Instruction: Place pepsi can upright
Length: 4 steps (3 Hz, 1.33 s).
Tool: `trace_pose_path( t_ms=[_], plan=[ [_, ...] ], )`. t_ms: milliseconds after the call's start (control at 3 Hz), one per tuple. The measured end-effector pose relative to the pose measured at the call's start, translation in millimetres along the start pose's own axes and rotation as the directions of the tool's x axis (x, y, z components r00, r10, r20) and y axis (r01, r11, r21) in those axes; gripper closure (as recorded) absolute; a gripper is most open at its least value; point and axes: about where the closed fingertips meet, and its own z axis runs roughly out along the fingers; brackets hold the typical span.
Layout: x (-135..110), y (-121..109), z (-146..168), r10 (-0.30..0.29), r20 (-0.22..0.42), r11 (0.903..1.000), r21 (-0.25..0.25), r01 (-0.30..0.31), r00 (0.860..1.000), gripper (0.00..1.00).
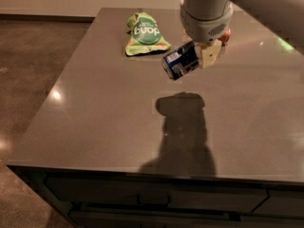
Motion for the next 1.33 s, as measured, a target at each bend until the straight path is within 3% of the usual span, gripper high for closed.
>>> trace_pose_path(
  t_ms=[333, 667, 1000, 1333],
  plan=[
    [11, 9, -4, -0.087, -0.057, 0.9957, 0.028, 0.089, 0.995, 1.00],
    [12, 9, -4, -0.087, -0.058, 0.9956, 0.029, 0.089, 0.994, 1.00],
    [20, 4, -7, -0.130, -0.061, 0.9894, 0.057, 0.134, 0.990, 1.00],
    [29, -6, -9, -0.233, -0.054, 0.9617, 0.135, 0.238, 0.971, 1.00]
  ],
)
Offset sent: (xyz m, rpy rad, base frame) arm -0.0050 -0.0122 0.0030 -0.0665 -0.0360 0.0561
